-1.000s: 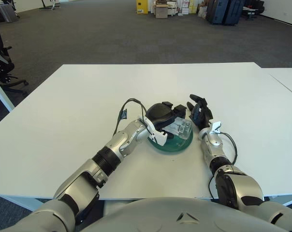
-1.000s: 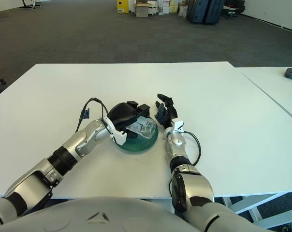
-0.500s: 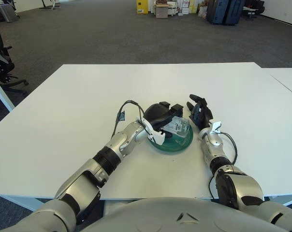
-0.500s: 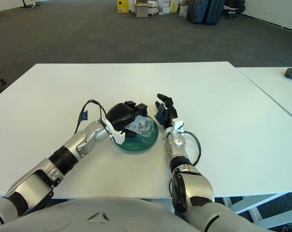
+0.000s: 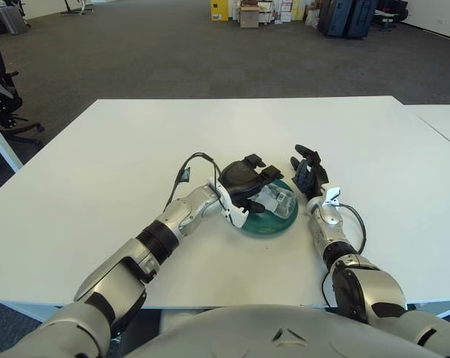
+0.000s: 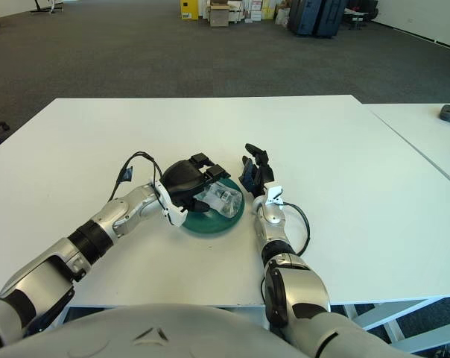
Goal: Put the bottle into the plate.
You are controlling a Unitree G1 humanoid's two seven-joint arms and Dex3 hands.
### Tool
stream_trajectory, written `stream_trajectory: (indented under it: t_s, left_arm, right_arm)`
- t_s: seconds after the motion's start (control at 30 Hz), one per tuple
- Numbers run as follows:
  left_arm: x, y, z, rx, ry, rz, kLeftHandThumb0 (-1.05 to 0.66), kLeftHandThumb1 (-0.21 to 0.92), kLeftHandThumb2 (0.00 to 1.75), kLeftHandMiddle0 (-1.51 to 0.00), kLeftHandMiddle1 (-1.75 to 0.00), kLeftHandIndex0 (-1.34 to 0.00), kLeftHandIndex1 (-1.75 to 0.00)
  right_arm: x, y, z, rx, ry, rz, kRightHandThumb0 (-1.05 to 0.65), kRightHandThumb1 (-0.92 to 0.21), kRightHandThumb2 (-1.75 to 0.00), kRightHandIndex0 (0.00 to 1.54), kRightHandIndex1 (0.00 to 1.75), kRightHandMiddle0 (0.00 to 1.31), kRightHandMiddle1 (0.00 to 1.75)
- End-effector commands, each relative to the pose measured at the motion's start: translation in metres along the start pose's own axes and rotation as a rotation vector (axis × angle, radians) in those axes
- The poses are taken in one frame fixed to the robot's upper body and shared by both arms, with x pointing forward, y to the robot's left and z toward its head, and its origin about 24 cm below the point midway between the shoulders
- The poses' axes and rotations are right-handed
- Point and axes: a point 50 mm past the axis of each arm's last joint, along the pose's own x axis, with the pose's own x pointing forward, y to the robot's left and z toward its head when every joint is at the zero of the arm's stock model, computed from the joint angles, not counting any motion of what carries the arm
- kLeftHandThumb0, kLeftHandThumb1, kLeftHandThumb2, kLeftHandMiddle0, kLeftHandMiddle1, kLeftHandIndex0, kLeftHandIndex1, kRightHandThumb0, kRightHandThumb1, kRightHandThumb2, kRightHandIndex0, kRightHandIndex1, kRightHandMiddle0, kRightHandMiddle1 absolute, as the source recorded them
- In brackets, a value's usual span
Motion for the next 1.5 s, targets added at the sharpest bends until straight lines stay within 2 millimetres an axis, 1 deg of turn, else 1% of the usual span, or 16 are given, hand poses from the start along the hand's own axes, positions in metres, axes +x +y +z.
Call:
stream_trajectory:
  t_s: [0.0, 0.23, 0.63, 0.77, 0.87, 0.97, 1.0, 1.07, 1.1, 1.13, 1.17, 1.2, 1.3, 1.33, 1.4, 1.47]
  left_arm:
    - [0.003, 0.015, -0.003, 0.054, -0.028, 0.031, -1.05, 0.92, 0.92, 0.0, -0.01, 0.0, -0.02]
    - [-0.001, 0.017, -0.003, 0.055, -0.038, 0.049, -1.05, 0.92, 0.94, 0.0, 0.0, 0.0, 0.0]
    - [-0.008, 0.024, -0.001, 0.038, -0.048, 0.111, -1.05, 0.92, 0.98, 0.0, 0.0, 0.0, 0.0]
    - [-0.011, 0.03, -0.001, 0.025, -0.048, 0.141, -1.05, 0.92, 0.98, 0.0, 0.0, 0.0, 0.0]
    - [-0.015, 0.039, -0.001, 0.004, -0.043, 0.184, -1.05, 0.92, 0.98, 0.0, 0.0, 0.0, 0.0]
    - [-0.018, 0.049, -0.004, -0.066, -0.024, 0.251, -1.05, 0.92, 0.98, -0.01, -0.01, -0.01, 0.0]
    - [-0.018, 0.051, -0.007, -0.097, -0.014, 0.275, -1.05, 0.92, 0.96, -0.11, -0.03, -0.03, -0.09]
    - [-0.018, 0.056, -0.016, -0.188, 0.016, 0.33, -1.05, 0.92, 0.94, -0.24, -0.03, -0.01, -0.32]
    - [-0.019, 0.058, -0.024, -0.281, 0.04, 0.377, -1.05, 0.92, 0.93, -0.26, -0.04, -0.01, -0.36]
    - [-0.02, 0.06, -0.03, -0.348, 0.055, 0.412, -1.03, 0.92, 0.91, -0.31, -0.05, 0.0, -0.52]
    - [-0.022, 0.061, -0.034, -0.42, 0.067, 0.448, -1.03, 0.92, 0.9, -0.33, -0.05, 0.0, -0.57]
    - [-0.023, 0.061, -0.037, -0.465, 0.072, 0.471, -1.01, 0.92, 0.88, -0.37, -0.06, 0.0, -0.67]
    - [-0.031, 0.056, -0.06, -0.766, 0.12, 0.591, -0.93, 0.92, 0.82, -0.45, -0.09, 0.0, -0.89]
    - [-0.033, 0.054, -0.066, -0.864, 0.128, 0.643, -0.91, 0.92, 0.81, -0.45, -0.09, 0.0, -0.91]
    - [-0.034, 0.052, -0.075, -0.987, 0.134, 0.707, -0.86, 0.92, 0.8, -0.48, -0.1, 0.0, -0.97]
    - [-0.035, 0.05, -0.08, -1.057, 0.137, 0.742, -0.81, 0.92, 0.79, -0.49, -0.11, 0.0, -1.01]
  right_arm:
    - [-0.039, -0.01, -0.057, 0.011, 0.306, -0.055, -0.87, -0.92, -0.95, 0.31, 0.0, 0.0, 0.66]
    - [-0.04, -0.01, -0.055, 0.012, 0.276, -0.051, -0.84, -0.92, -0.96, 0.32, 0.01, 0.0, 0.7]
    - [-0.039, -0.011, -0.056, 0.029, 0.301, -0.039, -0.81, -0.92, -0.97, 0.33, 0.01, 0.0, 0.76]
    - [-0.038, -0.012, -0.056, 0.026, 0.303, -0.036, -0.81, -0.92, -0.96, 0.34, 0.02, 0.0, 0.77]
    - [-0.037, -0.011, -0.054, 0.024, 0.282, -0.025, -0.8, -0.92, -0.96, 0.36, 0.02, 0.0, 0.79]
    - [-0.037, -0.011, -0.052, 0.024, 0.261, -0.02, -0.8, -0.92, -0.96, 0.36, 0.02, 0.0, 0.81]
    - [-0.037, -0.011, -0.052, 0.024, 0.256, -0.019, -0.8, -0.92, -0.96, 0.37, 0.03, 0.0, 0.82]
    - [-0.038, -0.01, -0.052, 0.022, 0.249, -0.02, -0.81, -0.92, -0.96, 0.37, 0.03, 0.0, 0.83]
    - [-0.039, -0.01, -0.052, 0.024, 0.249, -0.023, -0.81, -0.92, -0.96, 0.38, 0.03, 0.0, 0.83]
    - [-0.039, -0.01, -0.053, 0.026, 0.249, -0.026, -0.81, -0.92, -0.96, 0.38, 0.03, 0.0, 0.84]
    - [-0.039, -0.01, -0.053, 0.028, 0.25, -0.028, -0.81, -0.92, -0.96, 0.38, 0.03, 0.0, 0.84]
    - [-0.04, -0.01, -0.053, 0.029, 0.25, -0.029, -0.81, -0.92, -0.96, 0.39, 0.03, 0.0, 0.85]
    - [-0.04, -0.01, -0.053, 0.031, 0.253, -0.032, -0.82, -0.92, -0.96, 0.41, 0.05, 0.0, 0.85]
    - [-0.04, -0.01, -0.054, 0.029, 0.254, -0.032, -0.83, -0.92, -0.97, 0.42, 0.05, 0.0, 0.85]
    - [-0.039, -0.011, -0.053, 0.028, 0.256, -0.032, -0.83, -0.92, -0.97, 0.43, 0.05, 0.0, 0.86]
    - [-0.039, -0.011, -0.053, 0.029, 0.256, -0.032, -0.84, -0.92, -0.98, 0.44, 0.06, 0.0, 0.87]
